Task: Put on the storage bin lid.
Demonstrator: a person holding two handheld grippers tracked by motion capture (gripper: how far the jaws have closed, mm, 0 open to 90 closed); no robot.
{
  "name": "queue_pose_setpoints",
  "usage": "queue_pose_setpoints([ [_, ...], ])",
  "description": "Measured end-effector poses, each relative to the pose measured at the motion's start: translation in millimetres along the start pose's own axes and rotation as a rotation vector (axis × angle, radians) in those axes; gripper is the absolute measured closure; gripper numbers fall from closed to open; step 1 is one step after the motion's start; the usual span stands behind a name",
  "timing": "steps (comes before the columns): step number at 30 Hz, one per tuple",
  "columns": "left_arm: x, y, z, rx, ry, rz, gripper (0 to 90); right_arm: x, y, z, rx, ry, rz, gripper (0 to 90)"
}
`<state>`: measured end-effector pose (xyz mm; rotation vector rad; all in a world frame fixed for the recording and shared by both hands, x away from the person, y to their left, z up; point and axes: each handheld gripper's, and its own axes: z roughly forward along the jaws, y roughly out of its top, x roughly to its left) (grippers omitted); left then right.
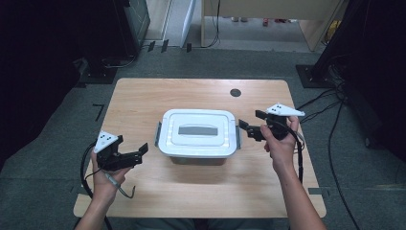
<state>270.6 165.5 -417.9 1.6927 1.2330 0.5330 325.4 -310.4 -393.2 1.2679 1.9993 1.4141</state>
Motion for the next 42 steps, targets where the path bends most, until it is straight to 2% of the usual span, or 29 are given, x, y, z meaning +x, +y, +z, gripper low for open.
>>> queue_pose_setpoints([
  [6,14.8,-11.9,-4.4,-0.002,0.034,-0.02,0.0,-9.8,-11.5,-18.8,-0.003,-0.032,-0.006,18.0],
  [10,23.6,-18.8,-8.5,-0.003,0.057,-0.026,0.0,-19.1,-21.3,-30.9,-0.004,-0.051,0.007,17.9],
  [17,42.0,-37.9,-11.9,0.031,0.1,-0.048,0.0,-33.2,-43.0,-46.6,0.012,-0.083,0.026,17.8],
  [30,64.5,-76.5,-11.2,0.12,0.167,-0.067,0.0,-56.1,-99.5,-63.0,0.075,-0.132,0.085,17.5],
  [34,67.7,-86.3,-10.0,0.156,0.181,-0.07,0.0,-58.2,-120.5,-62.9,0.112,-0.147,0.089,17.5],
  [42,69.5,-98.9,-4.2,0.241,0.216,-0.037,0.0,-56.5,-156.0,-66.3,0.192,-0.162,0.115,17.7],
])
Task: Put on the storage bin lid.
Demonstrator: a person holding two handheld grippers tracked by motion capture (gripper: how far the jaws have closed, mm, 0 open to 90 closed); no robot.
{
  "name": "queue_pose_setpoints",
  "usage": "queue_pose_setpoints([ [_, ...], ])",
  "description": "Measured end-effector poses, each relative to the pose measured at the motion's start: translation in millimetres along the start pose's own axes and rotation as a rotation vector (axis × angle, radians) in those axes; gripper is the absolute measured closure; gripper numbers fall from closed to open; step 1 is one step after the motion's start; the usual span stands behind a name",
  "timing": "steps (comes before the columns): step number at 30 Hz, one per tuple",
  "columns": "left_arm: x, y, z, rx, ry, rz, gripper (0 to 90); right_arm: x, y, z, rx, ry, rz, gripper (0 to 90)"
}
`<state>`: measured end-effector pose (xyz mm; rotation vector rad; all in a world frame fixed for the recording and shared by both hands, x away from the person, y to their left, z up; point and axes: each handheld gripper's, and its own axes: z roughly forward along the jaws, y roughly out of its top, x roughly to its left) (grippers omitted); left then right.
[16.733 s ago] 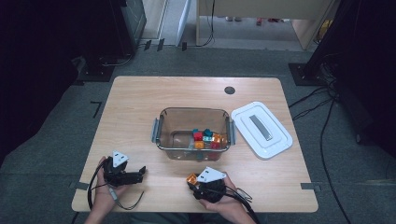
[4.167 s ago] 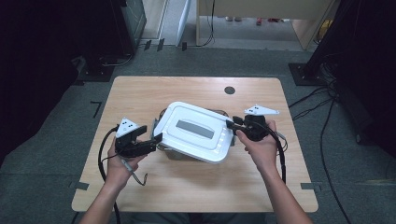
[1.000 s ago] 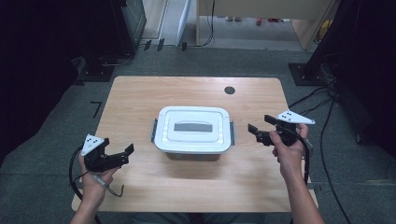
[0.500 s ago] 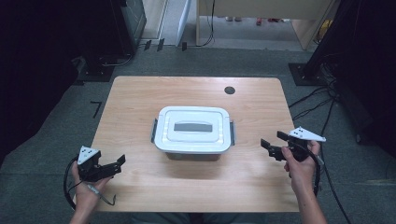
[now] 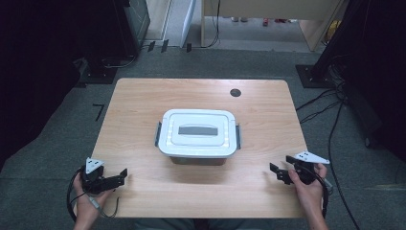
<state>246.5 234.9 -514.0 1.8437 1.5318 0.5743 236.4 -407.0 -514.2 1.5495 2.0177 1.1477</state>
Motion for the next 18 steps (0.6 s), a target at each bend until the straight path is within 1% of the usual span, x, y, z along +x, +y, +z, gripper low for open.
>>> queue_pose_setpoints([
  [2,-1.0,-0.3,1.7,0.016,0.007,0.006,0.0,0.1,-7.5,-2.5,0.011,-0.005,0.011,17.9],
  [3,-2.6,-1.4,3.2,0.026,0.02,0.019,0.0,0.9,-10.6,-3.9,0.02,-0.014,0.013,18.0],
  [5,-7.8,-3.1,5.2,0.032,0.056,0.063,0.0,3.3,-16.8,-6.8,0.032,-0.028,0.022,18.2],
  [11,-8.7,-2.6,5.9,0.032,0.049,0.067,0.0,11.9,-27.1,-14.5,0.037,-0.084,-0.027,18.3],
  [13,-8.7,-2.6,5.9,0.032,0.049,0.066,0.0,14.7,-28.7,-15.2,0.047,-0.114,-0.052,17.4],
  [14,-8.7,-2.6,5.9,0.032,0.049,0.066,0.0,17.5,-29.1,-14.1,0.06,-0.135,-0.076,15.5],
  [15,-8.6,-2.6,5.9,0.032,0.049,0.067,0.0,19.0,-29.1,-13.1,0.067,-0.147,-0.091,13.8],
  [18,-8.7,-2.5,6.0,0.032,0.049,0.067,0.0,19.6,-28.8,-12.3,0.07,-0.151,-0.087,13.2],
])
